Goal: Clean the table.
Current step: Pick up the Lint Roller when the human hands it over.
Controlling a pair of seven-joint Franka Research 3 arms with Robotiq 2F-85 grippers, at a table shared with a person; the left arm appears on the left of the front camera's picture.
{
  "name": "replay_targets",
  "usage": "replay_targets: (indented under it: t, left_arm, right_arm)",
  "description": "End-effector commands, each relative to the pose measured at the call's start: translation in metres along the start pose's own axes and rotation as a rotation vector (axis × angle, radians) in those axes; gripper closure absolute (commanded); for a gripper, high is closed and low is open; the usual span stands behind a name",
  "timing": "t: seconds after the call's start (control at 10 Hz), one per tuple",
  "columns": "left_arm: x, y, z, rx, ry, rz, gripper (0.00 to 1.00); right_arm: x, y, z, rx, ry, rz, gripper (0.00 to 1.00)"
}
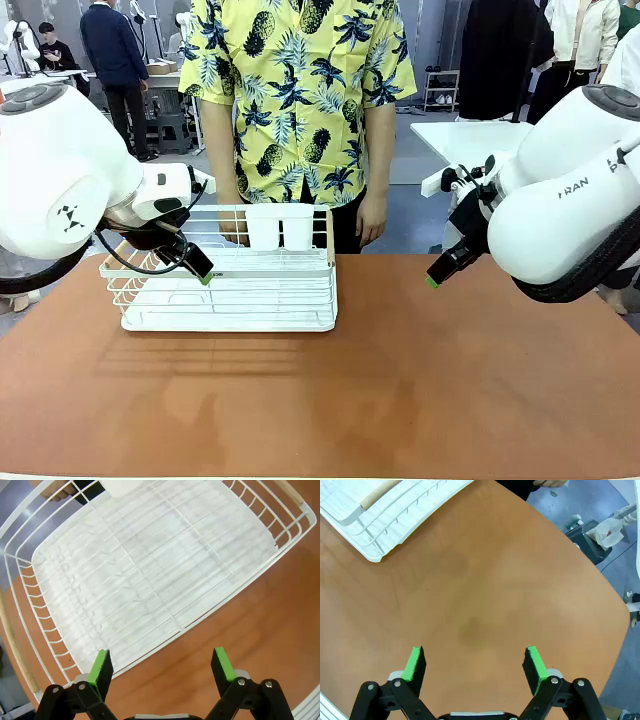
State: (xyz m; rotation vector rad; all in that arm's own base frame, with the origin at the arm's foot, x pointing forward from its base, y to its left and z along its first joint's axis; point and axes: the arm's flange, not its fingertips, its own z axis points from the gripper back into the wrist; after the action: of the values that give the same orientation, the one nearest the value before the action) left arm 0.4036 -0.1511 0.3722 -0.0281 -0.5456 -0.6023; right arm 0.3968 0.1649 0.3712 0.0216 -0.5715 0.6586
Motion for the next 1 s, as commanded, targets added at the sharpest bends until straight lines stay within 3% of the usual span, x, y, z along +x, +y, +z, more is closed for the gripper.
replay_targets:
  t: [0.0, 0.9]
  left_arm:
    - [0.0000, -0.0002, 0.0000, 0.000, 0.000, 0.000, 0.00]
    - [0.0000, -0.0002, 0.0000, 0.000, 0.000, 0.000, 0.00]
  right_arm:
    - [0.0000, 0.0000, 0.0000, 0.000, 0.000, 0.000, 0.00]
    - [0.0000, 0.0000, 0.0000, 0.000, 0.000, 0.000, 0.00]
